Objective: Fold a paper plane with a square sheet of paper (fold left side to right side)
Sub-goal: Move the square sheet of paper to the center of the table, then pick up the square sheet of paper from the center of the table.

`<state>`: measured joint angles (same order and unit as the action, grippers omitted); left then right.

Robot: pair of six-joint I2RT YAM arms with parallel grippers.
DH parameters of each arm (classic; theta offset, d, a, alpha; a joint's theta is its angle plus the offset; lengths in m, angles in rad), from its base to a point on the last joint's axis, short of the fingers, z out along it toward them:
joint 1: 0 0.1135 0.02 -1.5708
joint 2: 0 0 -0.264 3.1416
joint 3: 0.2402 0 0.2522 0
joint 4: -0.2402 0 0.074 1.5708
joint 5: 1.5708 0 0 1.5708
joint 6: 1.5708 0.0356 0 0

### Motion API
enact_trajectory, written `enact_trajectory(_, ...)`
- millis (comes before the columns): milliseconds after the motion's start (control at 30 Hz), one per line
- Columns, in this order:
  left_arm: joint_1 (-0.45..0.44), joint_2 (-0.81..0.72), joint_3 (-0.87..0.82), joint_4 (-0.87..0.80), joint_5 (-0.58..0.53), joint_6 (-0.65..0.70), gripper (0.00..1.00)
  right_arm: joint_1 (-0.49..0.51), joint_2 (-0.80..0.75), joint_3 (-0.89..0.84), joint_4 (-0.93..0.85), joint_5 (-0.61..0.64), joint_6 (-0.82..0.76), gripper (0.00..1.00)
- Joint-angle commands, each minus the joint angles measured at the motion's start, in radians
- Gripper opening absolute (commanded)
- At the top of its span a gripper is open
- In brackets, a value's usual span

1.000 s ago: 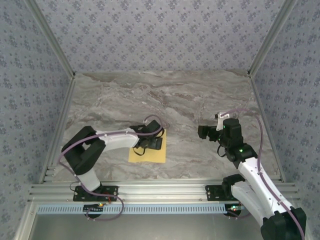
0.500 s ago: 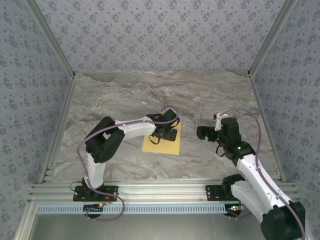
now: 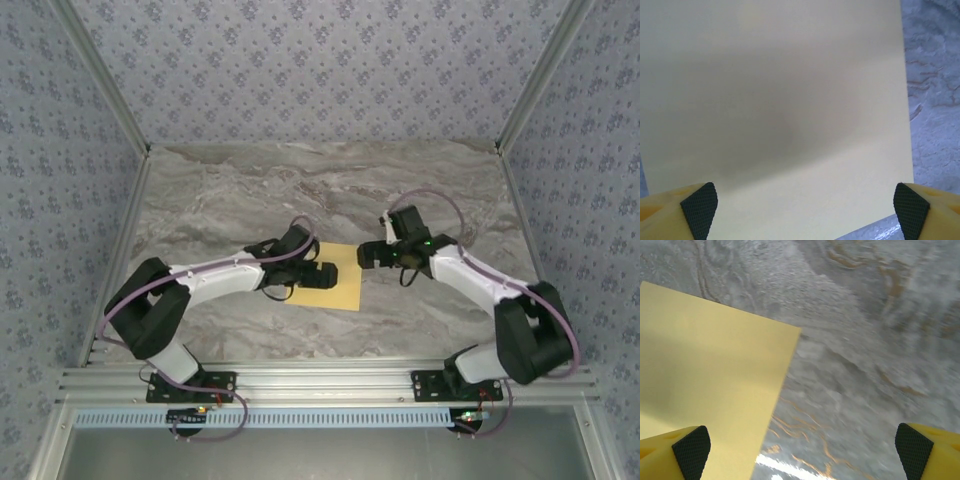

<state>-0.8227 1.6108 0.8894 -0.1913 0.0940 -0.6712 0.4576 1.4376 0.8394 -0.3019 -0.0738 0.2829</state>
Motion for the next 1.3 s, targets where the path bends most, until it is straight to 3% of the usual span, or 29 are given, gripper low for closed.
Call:
enact_trajectory(0,0.014,-0.001,-0.064,0.124,0.105,-0.057,0.91,0.049,0.109,0.09,-0.002,0.038,0.036,1.0)
enact_trajectory(400,0.035,0.045,-0.102,0.089,0.066,-0.068,0.74,0.143,0.383,0.274,-0.043,0.06,0.058,1.0)
enact_trajectory(867,0.036,0.056,-0.125,0.126,0.065,-0.079,0.61,0.197,0.355,0.216,-0.059,-0.052,0.087,0.94)
enact_trajectory(1000,0.036,0.034,-0.138,0.136,0.059,-0.082,0.6,0.202,0.333,0.21,-0.072,-0.051,0.078,0.84)
enact_trajectory(1267,0.068,-0.075,-0.175,0.145,0.081,-0.069,0.61,0.195,0.317,0.221,-0.081,-0.074,0.053,0.5)
